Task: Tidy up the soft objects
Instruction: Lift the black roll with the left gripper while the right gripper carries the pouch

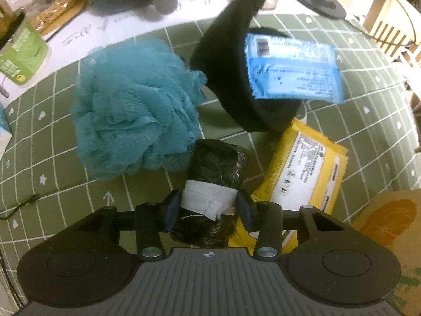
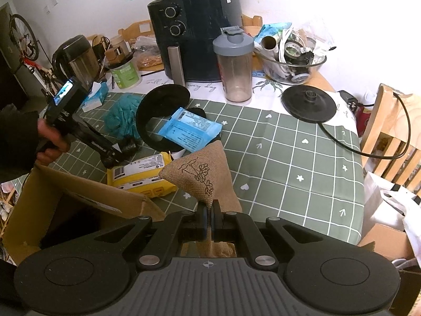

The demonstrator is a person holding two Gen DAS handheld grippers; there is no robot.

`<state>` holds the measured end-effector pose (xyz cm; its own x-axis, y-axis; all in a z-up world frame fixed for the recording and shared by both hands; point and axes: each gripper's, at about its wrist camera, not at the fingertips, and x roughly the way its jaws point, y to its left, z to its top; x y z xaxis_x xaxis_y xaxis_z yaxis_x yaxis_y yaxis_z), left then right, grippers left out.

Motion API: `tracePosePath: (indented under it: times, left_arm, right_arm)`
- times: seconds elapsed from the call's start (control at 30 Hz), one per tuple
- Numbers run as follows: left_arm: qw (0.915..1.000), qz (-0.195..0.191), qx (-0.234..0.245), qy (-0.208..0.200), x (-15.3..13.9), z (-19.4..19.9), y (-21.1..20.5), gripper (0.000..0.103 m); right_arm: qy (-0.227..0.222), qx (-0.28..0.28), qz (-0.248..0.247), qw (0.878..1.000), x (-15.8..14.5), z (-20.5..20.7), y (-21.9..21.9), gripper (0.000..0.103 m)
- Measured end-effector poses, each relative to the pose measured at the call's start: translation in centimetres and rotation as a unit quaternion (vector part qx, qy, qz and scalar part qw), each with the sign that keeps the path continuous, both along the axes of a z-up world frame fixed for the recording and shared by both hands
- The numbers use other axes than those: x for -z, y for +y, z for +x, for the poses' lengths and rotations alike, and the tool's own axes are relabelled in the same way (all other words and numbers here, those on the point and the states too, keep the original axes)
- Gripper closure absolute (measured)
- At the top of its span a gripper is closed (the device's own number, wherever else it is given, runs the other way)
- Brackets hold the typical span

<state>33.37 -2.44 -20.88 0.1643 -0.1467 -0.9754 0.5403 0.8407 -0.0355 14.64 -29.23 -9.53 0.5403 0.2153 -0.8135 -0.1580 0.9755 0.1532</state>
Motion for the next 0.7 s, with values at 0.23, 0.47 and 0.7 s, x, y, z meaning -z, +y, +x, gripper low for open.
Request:
tracePosePath:
  times: [0.23, 0.47, 0.7]
  left_arm:
    - [0.9987, -0.029, -0.030, -0.030, -3.0, -1.5, 1.8, 0.058]
    - [0.9923, -0.063, -0.090, -0.058, -6.3, -2.6, 3.9, 0.058]
    - [0.9841, -0.083, -0.126, -0.094, -10.2, -5.1, 5.6, 0.058]
  right_arm:
    - [-0.007, -0.005, -0.004, 1.000, -1.1, 0.0, 0.6, 0.098]
    - [-0.022, -0.004, -0.007, 1.000, -3.1, -0.3, 1.4, 0.098]
    - [-0.038, -0.004, -0.005, 0.999, -5.5, -1.0, 2.2, 0.098]
